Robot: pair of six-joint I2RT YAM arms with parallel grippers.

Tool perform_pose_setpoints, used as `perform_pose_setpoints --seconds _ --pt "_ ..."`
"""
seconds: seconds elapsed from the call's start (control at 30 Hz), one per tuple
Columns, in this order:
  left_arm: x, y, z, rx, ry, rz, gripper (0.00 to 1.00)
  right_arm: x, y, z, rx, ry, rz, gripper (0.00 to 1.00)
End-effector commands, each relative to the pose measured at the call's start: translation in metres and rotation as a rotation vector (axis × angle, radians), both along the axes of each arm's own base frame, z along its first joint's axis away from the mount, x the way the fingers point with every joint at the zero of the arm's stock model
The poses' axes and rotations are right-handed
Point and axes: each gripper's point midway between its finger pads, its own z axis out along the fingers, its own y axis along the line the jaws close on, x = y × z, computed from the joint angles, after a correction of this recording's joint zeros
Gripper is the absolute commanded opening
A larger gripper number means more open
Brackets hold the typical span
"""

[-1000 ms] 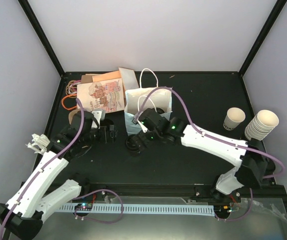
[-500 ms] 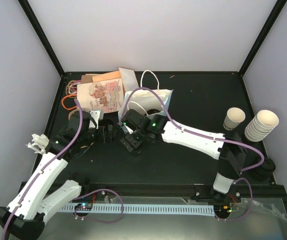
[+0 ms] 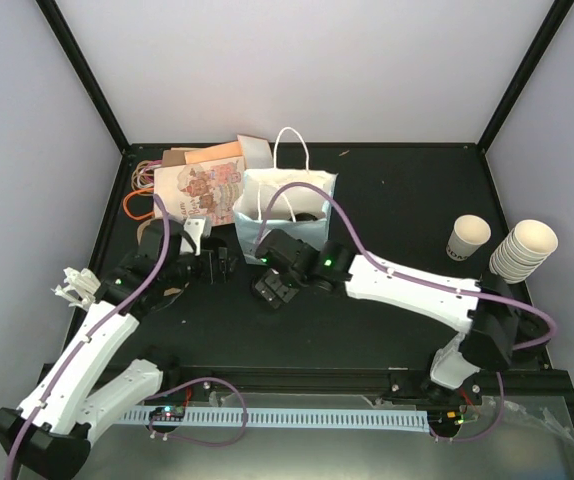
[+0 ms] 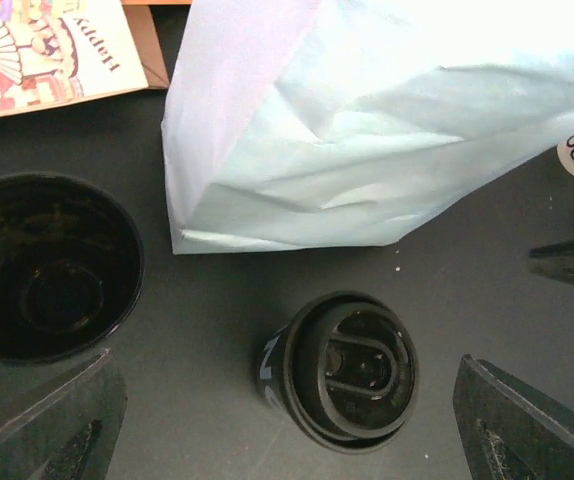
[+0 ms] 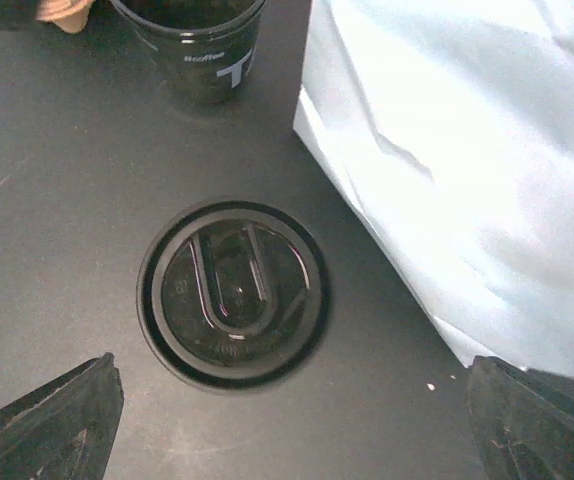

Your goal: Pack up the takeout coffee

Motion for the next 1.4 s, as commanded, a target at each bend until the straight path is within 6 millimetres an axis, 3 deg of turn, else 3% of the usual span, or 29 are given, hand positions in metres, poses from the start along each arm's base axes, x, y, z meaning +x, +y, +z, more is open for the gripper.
perform_pose_setpoints --seconds 0.0,0.23,0.37,0.53,0.8,1.37 --pt "0.018 -0.013 0.014 -0.063 -0.042 -0.022 0.91 0.002 -0.01 0.024 0.062 -0.079 0.001 0.96" --pt "0.043 -0.024 0.014 -0.102 -0.047 -0.021 0.83 -0.014 -0.003 0.006 0.053 -0.016 0.101 0.92" --pt "0.056 -0.026 0.014 -0.119 -0.041 -0.014 0.73 -0.015 0.009 -0.003 0.023 0.01 0.129 0.92" --pt "0.067 -0.025 0.01 -0.124 -0.028 -0.006 0.69 -0.014 0.021 -0.018 -0.013 0.04 0.145 0.89" --pt "0.071 -0.025 0.006 -0.135 0.0 -0.019 0.67 -0.011 0.031 -0.04 -0.054 0.085 0.14 0.89" --pt "0.074 -0.029 0.003 -0.149 0.027 -0.052 0.65 0.001 0.026 -0.056 -0.095 0.128 0.094 0.9"
